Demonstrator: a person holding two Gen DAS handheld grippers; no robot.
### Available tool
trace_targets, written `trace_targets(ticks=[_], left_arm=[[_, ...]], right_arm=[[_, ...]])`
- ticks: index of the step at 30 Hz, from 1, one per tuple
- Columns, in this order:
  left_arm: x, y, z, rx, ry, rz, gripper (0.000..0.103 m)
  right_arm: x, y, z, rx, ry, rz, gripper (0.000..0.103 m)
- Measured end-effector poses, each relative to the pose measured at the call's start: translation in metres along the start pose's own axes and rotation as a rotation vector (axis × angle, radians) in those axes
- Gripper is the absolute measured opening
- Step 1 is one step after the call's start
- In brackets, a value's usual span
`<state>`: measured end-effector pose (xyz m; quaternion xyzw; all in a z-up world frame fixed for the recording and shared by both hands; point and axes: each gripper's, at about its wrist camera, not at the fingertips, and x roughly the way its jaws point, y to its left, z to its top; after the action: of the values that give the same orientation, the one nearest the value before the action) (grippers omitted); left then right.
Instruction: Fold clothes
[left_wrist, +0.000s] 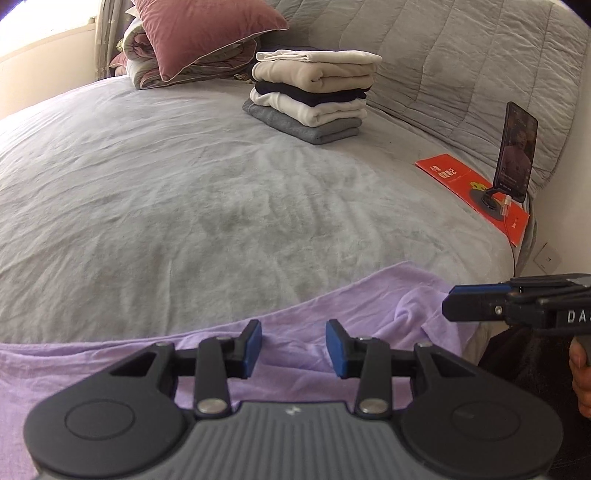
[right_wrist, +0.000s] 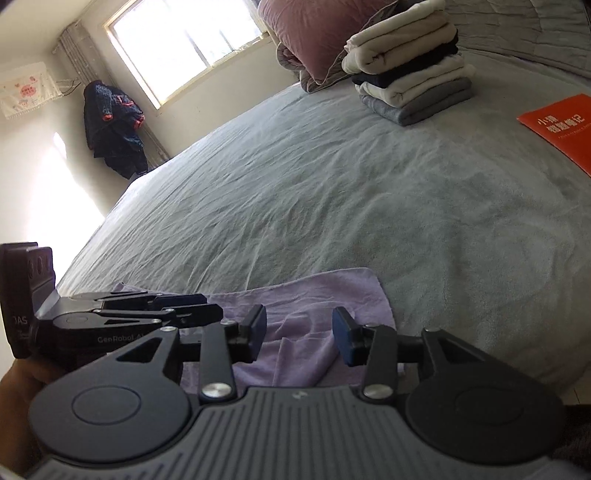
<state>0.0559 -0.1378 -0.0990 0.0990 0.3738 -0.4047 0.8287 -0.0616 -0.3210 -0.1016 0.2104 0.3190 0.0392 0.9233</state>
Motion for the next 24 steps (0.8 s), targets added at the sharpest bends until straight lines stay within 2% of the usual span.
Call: trace_targets(ticks=[3, 4, 5, 6, 7, 10, 13, 15, 16, 17, 21, 22, 24], left_arm=[[0.002, 0.003, -0.001, -0.013, 0.004, 0.001, 0.039], [0.001, 0.003, -0.002, -0.013, 0.006, 0.003, 0.039], [0.001, 0.004, -0.003, -0.012, 0.008, 0.006, 0.039], [0.001, 0.004, -0.003, -0.011, 0.010, 0.009, 0.039], [0.001, 0.005, -0.004, -0.010, 0.012, 0.011, 0.039], [-0.002, 0.008, -0.007, -0.008, 0.014, 0.019, 0.039], [-0.006, 0.012, -0.010, -0.004, 0.018, 0.028, 0.039], [-0.009, 0.014, -0.012, 0.000, 0.020, 0.033, 0.039], [-0.011, 0.015, -0.013, 0.003, 0.021, 0.035, 0.039], [-0.012, 0.016, -0.013, 0.004, 0.021, 0.039, 0.039], [-0.018, 0.019, -0.011, 0.018, 0.016, 0.058, 0.039], [-0.020, 0.020, -0.010, 0.023, 0.014, 0.064, 0.039], [-0.022, 0.022, -0.007, 0.030, 0.010, 0.070, 0.039]], right_arm=[[0.011, 0.018, -0.013, -0.126, 0.044, -0.032, 0.044], [0.015, 0.022, -0.016, -0.163, 0.054, -0.052, 0.037], [0.017, 0.024, -0.019, -0.199, 0.056, -0.082, 0.023], [0.019, 0.026, -0.022, -0.235, 0.058, -0.113, 0.017], [0.020, 0.027, -0.023, -0.262, 0.061, -0.135, 0.012], [0.011, 0.020, -0.023, -0.259, 0.090, -0.163, 0.005], [-0.002, 0.012, -0.024, -0.264, 0.123, -0.217, 0.006], [-0.011, 0.006, -0.021, -0.244, 0.119, -0.217, 0.007], [-0.015, 0.003, -0.020, -0.231, 0.113, -0.214, 0.011], [-0.019, 0.000, -0.017, -0.217, 0.101, -0.202, 0.022], [-0.018, -0.007, 0.003, -0.191, 0.051, -0.139, 0.025], [-0.014, -0.007, 0.008, -0.197, 0.043, -0.134, 0.031], [-0.003, -0.007, 0.015, -0.225, 0.048, -0.129, 0.034]])
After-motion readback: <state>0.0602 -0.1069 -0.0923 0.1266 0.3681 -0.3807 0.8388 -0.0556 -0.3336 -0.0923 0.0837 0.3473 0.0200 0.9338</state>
